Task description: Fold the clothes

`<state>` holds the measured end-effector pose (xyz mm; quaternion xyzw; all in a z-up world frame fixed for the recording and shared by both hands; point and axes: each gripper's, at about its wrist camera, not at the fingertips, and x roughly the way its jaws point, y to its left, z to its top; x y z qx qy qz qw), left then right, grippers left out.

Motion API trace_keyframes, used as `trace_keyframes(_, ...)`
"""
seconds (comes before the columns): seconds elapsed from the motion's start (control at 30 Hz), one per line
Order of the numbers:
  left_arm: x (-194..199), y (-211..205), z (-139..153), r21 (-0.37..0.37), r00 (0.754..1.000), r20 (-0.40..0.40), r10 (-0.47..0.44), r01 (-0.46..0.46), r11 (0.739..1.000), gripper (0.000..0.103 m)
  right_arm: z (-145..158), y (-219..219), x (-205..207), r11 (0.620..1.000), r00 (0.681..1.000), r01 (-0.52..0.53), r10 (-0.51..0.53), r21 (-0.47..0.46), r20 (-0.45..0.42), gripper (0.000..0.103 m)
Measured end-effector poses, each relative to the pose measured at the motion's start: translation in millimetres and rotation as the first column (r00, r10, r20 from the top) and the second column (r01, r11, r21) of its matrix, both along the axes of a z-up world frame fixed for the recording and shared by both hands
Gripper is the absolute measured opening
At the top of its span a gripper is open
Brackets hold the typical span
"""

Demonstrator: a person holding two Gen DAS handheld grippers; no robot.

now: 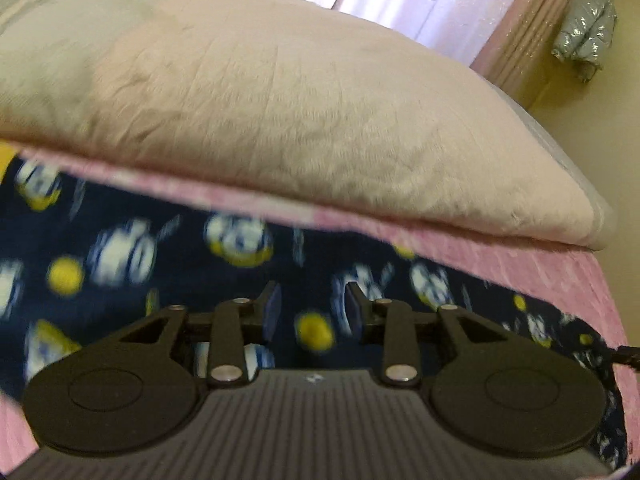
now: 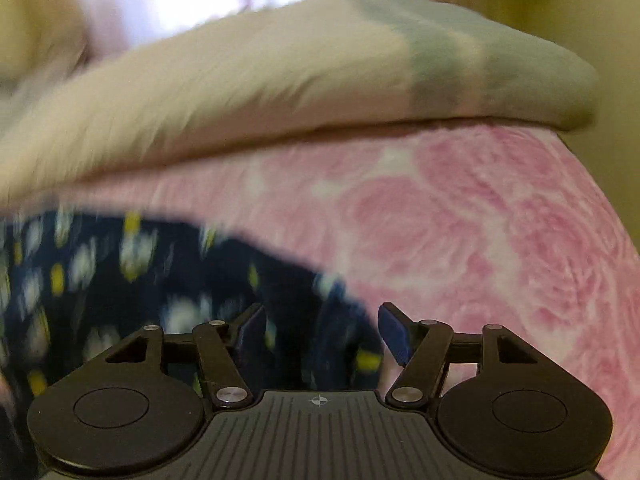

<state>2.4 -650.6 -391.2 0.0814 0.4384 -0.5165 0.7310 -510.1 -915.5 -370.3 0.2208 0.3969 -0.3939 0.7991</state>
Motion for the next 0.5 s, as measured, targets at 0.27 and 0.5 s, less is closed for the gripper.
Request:
trace_keyframes(0.27, -54.8, 52.5, 19.2, 0.076, 0.999, 0.044, -0.031, 0.028, 0.997, 0.029, -42.4, -24.5, -54.0, 0.901, 0.901, 0.426, -0.431, 0.084, 0.052, 0.066)
trace_keyframes(0.5, -101.1, 117.7, 37.1, 0.11, 0.999, 0.001, 0.043, -0.043, 0.993, 0.029, -5.3, 57.4, -107.7, 0.885, 0.873, 0.431, -0.459, 0.179, 0.168, 0.066)
